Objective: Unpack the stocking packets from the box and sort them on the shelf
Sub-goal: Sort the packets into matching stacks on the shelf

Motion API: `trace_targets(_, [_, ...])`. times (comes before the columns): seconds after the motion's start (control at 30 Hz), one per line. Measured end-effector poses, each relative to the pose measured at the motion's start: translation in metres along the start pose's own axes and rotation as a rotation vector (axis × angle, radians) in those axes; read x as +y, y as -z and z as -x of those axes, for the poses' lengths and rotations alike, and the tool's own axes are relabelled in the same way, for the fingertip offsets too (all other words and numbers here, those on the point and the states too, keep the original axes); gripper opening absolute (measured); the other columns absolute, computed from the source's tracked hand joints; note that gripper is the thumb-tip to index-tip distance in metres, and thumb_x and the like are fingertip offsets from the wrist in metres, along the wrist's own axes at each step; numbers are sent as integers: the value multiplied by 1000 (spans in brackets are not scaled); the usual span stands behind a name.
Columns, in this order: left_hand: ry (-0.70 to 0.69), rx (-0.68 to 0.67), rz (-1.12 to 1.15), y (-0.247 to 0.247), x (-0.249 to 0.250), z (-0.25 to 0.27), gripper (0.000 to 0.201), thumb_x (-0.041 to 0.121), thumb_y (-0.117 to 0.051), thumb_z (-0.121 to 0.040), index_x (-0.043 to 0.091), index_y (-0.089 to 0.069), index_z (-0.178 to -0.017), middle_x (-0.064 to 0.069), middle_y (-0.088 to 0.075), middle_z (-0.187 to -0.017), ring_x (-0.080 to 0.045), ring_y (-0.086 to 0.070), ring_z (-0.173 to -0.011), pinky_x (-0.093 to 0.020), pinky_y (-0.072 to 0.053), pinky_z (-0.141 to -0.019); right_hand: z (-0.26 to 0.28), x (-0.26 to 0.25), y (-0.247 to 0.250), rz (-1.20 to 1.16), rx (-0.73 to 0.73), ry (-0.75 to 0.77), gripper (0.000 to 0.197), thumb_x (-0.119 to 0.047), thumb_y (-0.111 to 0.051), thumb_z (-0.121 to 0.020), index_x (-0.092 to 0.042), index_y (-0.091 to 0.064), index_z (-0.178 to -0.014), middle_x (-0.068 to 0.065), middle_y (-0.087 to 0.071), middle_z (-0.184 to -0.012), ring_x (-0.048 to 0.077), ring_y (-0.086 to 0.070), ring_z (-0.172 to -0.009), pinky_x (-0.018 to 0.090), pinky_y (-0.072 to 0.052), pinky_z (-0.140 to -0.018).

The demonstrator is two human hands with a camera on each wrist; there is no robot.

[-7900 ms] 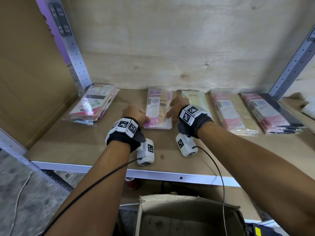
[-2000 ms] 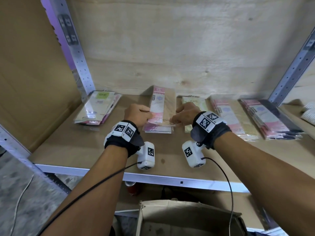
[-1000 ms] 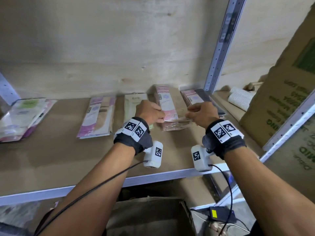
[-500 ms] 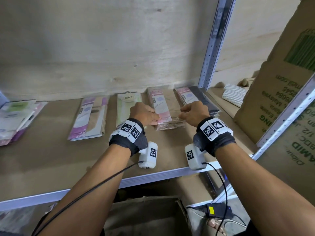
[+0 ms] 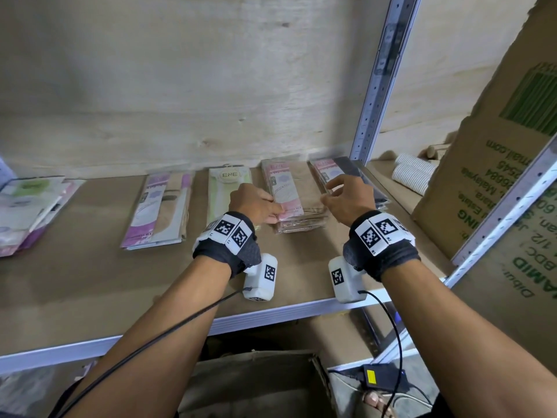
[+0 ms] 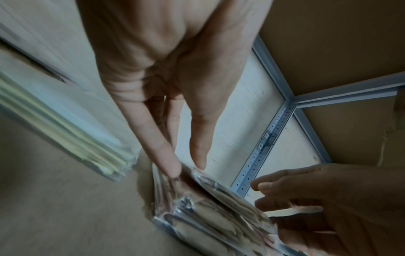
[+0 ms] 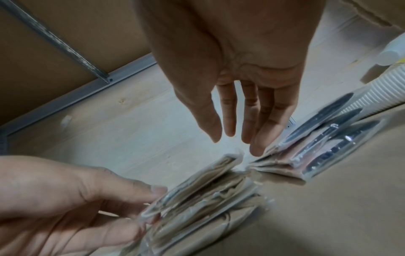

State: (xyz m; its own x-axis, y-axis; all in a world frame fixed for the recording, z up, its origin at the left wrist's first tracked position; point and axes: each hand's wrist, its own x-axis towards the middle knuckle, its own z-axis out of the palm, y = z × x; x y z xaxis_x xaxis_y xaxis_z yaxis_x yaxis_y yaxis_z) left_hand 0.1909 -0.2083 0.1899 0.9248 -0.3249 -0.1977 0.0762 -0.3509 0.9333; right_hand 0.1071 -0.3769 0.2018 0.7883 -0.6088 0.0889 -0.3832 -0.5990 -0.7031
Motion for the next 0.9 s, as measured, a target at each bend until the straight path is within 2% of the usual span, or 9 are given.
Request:
trace_targets(0.1, [-59, 88, -106, 10, -1, -2, 43, 23, -89, -71, 9, -71, -107, -6, -73, -83, -19, -76, -72, -33, -63, -74, 1, -4, 2, -8, 54, 51, 16, -17, -64, -87, -19, -68, -102, 3, -72, -101, 21, -67, -93, 32, -56, -82])
trace_targets(0.17, [-108, 128, -83, 26, -2, -3, 43, 27, -88, -71, 9, -71, -106, -8, -74, -87, -20, -75, -73, -37, -63, -77, 3, -10, 1, -77, 19, 83, 14, -15, -65, -87, -18, -70, -99, 0, -72, -93, 17, -67, -83, 24, -53, -69])
trace_targets(0.27, [-164, 256, -65, 63, -6, -4, 15, 30, -85, -75, 21, -73, -80, -2, -75, -78, -20, -73, -70, -42, -63, -76, 13, -26, -6, -300, -161, 83, 12, -7, -64, -90, -8, -69, -101, 9, -72, -87, 19, -68, -73, 29, -58, -67])
trace_targets(0.33, [-150, 345, -74, 98, -15, -5, 17, 30, -80, -78, 25, -69, -66, 4, -74, -74, -21, -73, -76, -39, -62, -79, 22, -42, -15, -420, -254, 89, 14, -1, -61, -91, 1, -67, -104, 15, -69, -84, 22, -65, -67, 31, -57, -64])
trace_targets(0.47, [-49, 515, -69, 169, -38, 4, 9, 23, -71, -83, 16, -77, -85, -7, -76, -93, -27, -72, -93, -39, -58, -89, 41, -82, -45, -517, -435, 140, 16, 5, -58, -91, 8, -64, -105, 18, -64, -77, 26, -63, -63, 29, -57, -59])
trace_targets(0.57, [45, 554, -120, 206, -64, 14, 11, 20, -66, -84, 14, -72, -91, -3, -68, -86, -22, -63, -79, -28, -50, -74, 50, -118, -81, -517, -557, 143, 16, 6, -58, -91, 10, -62, -106, 18, -62, -77, 25, -61, -61, 27, -57, -57])
trace_targets(0.67, [143, 530, -116, 225, -80, 23, 11, 18, -65, -86, 16, -68, -97, -4, -60, -90, -21, -56, -80, -25, -45, -68, 54, -149, -121, -422, -604, 162, 13, 1, -63, -89, 0, -65, -102, 10, -62, -81, 24, -61, -70, 34, -59, -71])
trace_targets(0.8, [217, 372, -84, 231, -90, 18, 23, 21, -67, -89, 6, -68, -107, -14, -66, -105, -28, -65, -93, -33, -52, -89, 52, -169, -162, -154, -564, 207, 29, -20, -65, -89, -12, -63, -116, 12, -61, -121, 24, -58, -100, 40, -52, -95])
trace_targets(0.9, [231, 226, -3, 224, -102, 6, 22, 25, -63, -93, 8, -64, -107, -15, -64, -101, -26, -61, -80, -32, -49, -72, 53, -175, -176, 50, -559, 232, 47, -26, -60, -92, -13, -51, -136, 11, -49, -142, 28, -51, -125, 34, -44, -100])
